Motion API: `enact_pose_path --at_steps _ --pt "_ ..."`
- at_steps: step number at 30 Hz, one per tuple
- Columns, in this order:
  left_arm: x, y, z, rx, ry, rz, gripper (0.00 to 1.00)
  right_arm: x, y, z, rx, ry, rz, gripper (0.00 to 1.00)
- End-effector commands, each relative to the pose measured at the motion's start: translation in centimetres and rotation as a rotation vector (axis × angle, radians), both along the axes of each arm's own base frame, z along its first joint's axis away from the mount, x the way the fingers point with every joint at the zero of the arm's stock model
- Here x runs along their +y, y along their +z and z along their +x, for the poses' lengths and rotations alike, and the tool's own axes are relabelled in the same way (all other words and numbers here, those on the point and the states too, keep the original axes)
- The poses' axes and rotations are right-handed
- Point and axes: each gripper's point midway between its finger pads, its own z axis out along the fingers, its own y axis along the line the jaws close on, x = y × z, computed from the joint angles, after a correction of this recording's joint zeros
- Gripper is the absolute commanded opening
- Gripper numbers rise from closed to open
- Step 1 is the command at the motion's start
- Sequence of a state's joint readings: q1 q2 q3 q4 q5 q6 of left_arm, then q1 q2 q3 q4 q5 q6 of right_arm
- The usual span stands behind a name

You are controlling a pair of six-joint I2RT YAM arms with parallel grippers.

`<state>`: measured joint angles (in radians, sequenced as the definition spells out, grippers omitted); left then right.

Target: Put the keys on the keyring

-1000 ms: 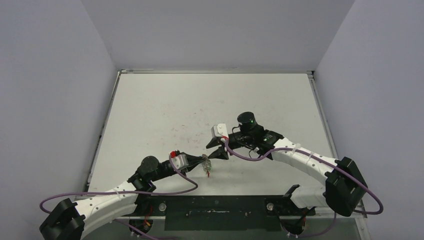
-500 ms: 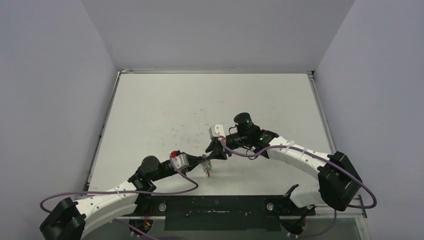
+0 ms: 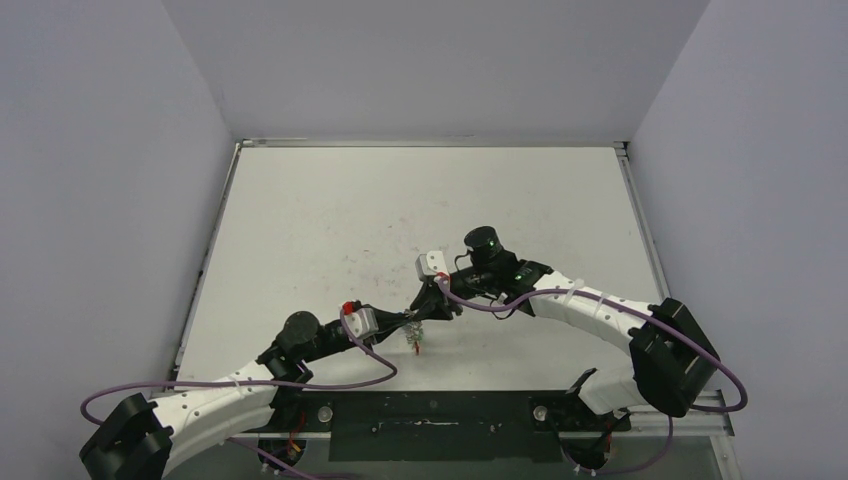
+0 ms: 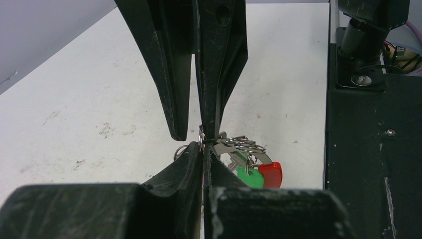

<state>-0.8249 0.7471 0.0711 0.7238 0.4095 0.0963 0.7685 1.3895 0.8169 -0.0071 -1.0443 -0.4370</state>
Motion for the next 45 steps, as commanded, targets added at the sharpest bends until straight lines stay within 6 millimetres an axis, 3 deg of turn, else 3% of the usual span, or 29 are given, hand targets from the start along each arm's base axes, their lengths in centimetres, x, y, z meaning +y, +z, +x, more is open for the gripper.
enact_pose_path --at_steps 1,10,16,26,33,39,45 --pt "-0.5 3.7 0.0 -0.079 -0.017 -0.093 0.0 1.0 1.7 -0.9 -0.039 0.086 0.079 0.21" --pt "-0.4 3.7 0.0 -0.077 -0.016 -0.093 0.0 0.8 1.3 -1.4 -0.026 0.109 0.05 0.0" --pt "-0.1 3.6 0.3 -0.068 0.012 -0.096 0.01 0.3 1.6 -1.1 -0.016 0.083 -0.013 0.0" --pt "0.6 3.9 1.1 -0.08 0.067 -0.041 0.28 -1.0 1.3 -0.1 0.023 -0.013 -0.242 0.0" --pt "0.4 3.8 1.2 -0.082 0.056 -0.016 0.31 -1.3 2.0 0.2 0.021 -0.053 -0.325 0.0" --pt "-0.2 3.9 0.9 -0.077 0.02 0.001 0.31 -0.1 2.9 0.4 0.014 -0.065 -0.294 0.0" --pt "-0.7 3.9 0.5 -0.053 -0.015 0.004 0.33 0.2 2.6 0.3 0.028 -0.064 -0.307 0.0"
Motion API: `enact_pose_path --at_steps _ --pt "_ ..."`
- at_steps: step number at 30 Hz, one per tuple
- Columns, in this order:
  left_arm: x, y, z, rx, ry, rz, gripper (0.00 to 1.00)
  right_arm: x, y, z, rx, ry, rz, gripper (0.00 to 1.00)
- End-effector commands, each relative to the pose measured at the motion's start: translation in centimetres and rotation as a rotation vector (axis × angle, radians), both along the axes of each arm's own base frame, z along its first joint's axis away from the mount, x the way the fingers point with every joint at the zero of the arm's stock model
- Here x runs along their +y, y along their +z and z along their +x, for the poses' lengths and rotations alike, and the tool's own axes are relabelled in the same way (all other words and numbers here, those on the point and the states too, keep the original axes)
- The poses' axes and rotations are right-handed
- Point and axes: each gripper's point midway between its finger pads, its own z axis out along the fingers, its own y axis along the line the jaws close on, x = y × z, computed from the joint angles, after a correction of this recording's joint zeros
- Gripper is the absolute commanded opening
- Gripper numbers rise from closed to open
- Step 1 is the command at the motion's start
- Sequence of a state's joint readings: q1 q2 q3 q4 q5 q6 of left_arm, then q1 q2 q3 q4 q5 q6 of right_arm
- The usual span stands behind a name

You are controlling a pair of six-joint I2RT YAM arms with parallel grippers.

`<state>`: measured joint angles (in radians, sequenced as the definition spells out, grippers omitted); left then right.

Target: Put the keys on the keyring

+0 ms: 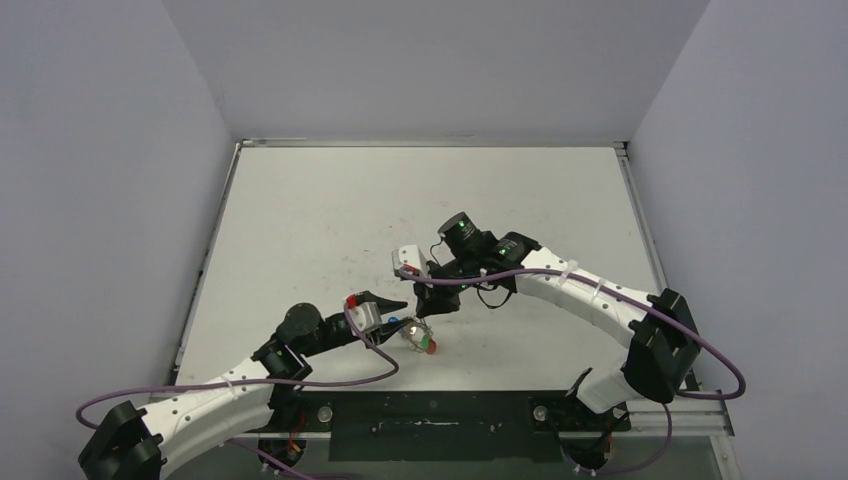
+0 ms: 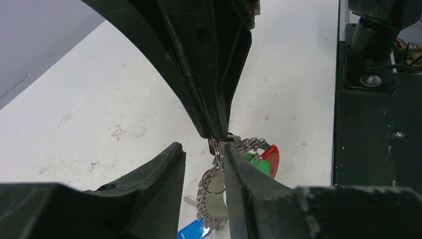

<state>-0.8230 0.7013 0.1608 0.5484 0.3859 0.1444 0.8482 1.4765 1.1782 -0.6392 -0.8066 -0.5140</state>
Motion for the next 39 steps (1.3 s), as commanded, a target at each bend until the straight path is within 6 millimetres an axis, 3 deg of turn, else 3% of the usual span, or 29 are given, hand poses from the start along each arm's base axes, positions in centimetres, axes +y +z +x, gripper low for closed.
enact_pose_path --at_steps 1,22,25,29,39 --pt "-0.8 2.6 -0.3 -0.03 -0.046 -0.04 0.33 1.3 1.8 0.7 -0.034 -0.001 0.047 0.0" --pt "-1.3 1.2 0.5 0.089 -0.018 0.044 0.31 1.5 1.9 0.5 -0.045 -0.004 0.04 0.0" --pt "-1.5 1.0 0.7 0.094 -0.02 0.057 0.24 1.5 1.9 0.4 -0.047 -0.002 0.039 0.0" --pt "-1.6 0.8 0.8 0.106 -0.019 0.074 0.0 1.4 1.7 0.5 -0.051 -0.004 0.033 0.0" --pt "-0.9 0.8 0.3 0.099 -0.007 0.058 0.0 1.0 1.2 1.8 -0.051 -0.055 0.048 0.0"
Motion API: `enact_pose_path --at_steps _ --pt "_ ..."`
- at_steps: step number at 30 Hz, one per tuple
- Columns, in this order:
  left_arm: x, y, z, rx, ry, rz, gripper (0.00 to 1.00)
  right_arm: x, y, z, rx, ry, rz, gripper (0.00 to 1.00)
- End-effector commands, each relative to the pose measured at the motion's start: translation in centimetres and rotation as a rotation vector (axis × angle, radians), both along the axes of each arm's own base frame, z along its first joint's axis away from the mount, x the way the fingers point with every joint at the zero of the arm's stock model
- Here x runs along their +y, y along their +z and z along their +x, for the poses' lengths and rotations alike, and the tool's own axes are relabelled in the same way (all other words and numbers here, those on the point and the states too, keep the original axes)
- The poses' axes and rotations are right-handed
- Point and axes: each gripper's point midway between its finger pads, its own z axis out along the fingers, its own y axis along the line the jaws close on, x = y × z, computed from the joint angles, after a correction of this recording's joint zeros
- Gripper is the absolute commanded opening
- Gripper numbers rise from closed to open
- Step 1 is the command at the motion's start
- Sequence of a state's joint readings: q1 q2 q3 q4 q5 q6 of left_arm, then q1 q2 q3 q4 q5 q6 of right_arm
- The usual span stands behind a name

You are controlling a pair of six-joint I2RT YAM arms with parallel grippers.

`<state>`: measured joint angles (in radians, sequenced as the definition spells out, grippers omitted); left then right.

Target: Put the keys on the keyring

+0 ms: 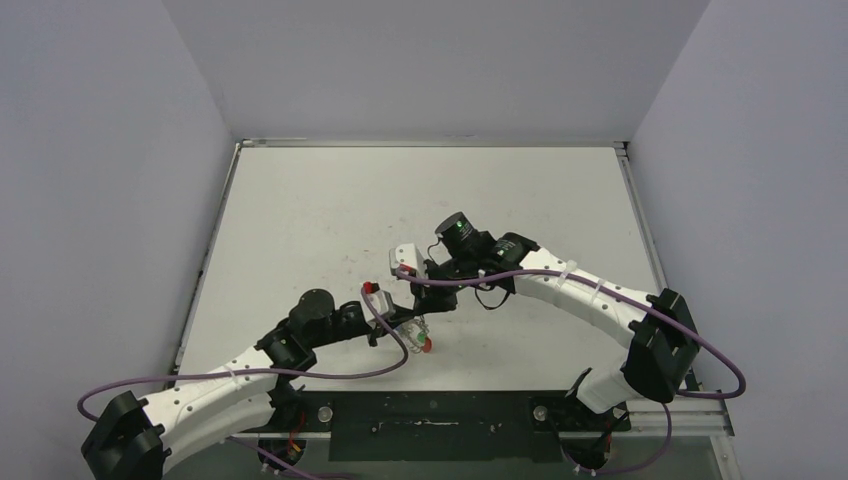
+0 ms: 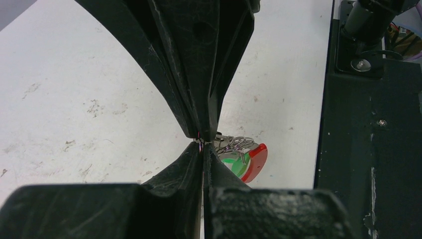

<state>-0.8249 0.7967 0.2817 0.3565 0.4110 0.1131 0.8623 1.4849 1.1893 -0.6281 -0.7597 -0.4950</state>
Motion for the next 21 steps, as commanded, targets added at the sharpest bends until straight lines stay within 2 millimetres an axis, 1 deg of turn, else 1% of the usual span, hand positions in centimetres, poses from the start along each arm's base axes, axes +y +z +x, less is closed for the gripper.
enact_pose_path --at_steps 1,6,11,18,19,21 --pt "0.2 2.3 0.3 -0.047 0.025 -0.06 0.0 0.6 1.2 1.4 -0.025 -0.036 0.07 0.0" --pt "0.6 3.1 0.4 -0.06 0.057 -0.126 0.0 0.3 0.5 2.0 0.008 -0.07 0.088 0.0" --pt "0.8 3.6 0.4 -0.07 0.068 -0.145 0.0 0.0 -0.4 2.2 0.032 -0.086 0.101 0.0" --pt "0.8 3.9 0.8 -0.066 0.09 -0.166 0.0 0.6 -1.6 2.0 0.069 -0.073 0.139 0.0" --pt "0.8 3.9 0.8 -0.068 0.09 -0.169 0.0 0.8 -1.8 2.1 0.066 -0.074 0.149 0.0" --pt "0.9 3.9 0.7 -0.069 0.089 -0.172 0.0 0.9 -2.0 2.1 0.061 -0.071 0.17 0.06"
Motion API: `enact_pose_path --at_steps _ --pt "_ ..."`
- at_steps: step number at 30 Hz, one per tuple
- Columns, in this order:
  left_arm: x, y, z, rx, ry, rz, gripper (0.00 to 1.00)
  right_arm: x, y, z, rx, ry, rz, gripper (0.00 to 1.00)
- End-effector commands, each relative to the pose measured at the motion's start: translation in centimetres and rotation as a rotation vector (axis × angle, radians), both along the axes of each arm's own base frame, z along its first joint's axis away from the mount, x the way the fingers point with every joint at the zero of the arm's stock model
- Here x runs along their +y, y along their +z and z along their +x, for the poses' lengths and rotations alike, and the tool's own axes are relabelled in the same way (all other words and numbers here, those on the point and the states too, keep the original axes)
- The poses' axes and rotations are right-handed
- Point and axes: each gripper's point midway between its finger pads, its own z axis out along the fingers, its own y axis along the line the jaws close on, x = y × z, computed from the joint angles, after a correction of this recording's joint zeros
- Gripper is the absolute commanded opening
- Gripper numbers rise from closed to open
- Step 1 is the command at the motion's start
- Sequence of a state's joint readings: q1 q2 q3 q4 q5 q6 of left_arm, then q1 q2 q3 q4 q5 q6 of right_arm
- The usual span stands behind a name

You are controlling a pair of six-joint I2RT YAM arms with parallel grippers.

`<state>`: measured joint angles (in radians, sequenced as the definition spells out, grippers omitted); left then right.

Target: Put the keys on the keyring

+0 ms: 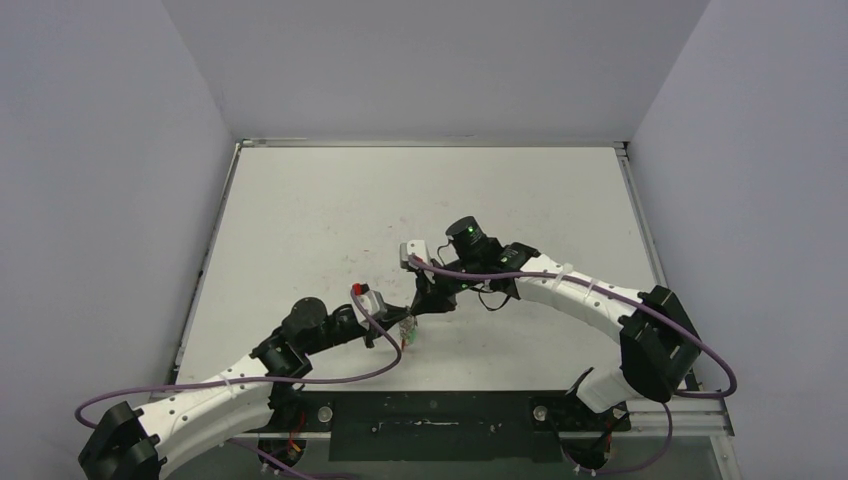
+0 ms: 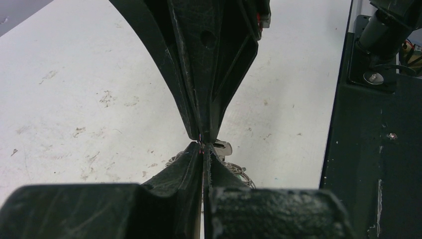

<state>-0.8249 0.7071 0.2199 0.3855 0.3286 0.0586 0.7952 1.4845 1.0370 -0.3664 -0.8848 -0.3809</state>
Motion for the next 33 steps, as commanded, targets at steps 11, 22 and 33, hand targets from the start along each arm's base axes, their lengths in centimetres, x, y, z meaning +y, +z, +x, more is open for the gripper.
enact_pose_path --at_steps 11,22,33 --pt "-0.3 3.8 0.3 -0.081 0.007 -0.131 0.0 0.4 -0.9 1.4 -0.081 -0.046 0.102 0.28" --pt "-0.1 3.9 0.0 -0.088 0.004 -0.14 0.0 -1.0 1.7 2.0 -0.211 -0.108 0.135 0.48" --pt "0.0 4.2 -0.2 -0.095 0.004 -0.174 0.0 -3.0 4.9 2.0 -0.332 -0.157 0.196 0.71"
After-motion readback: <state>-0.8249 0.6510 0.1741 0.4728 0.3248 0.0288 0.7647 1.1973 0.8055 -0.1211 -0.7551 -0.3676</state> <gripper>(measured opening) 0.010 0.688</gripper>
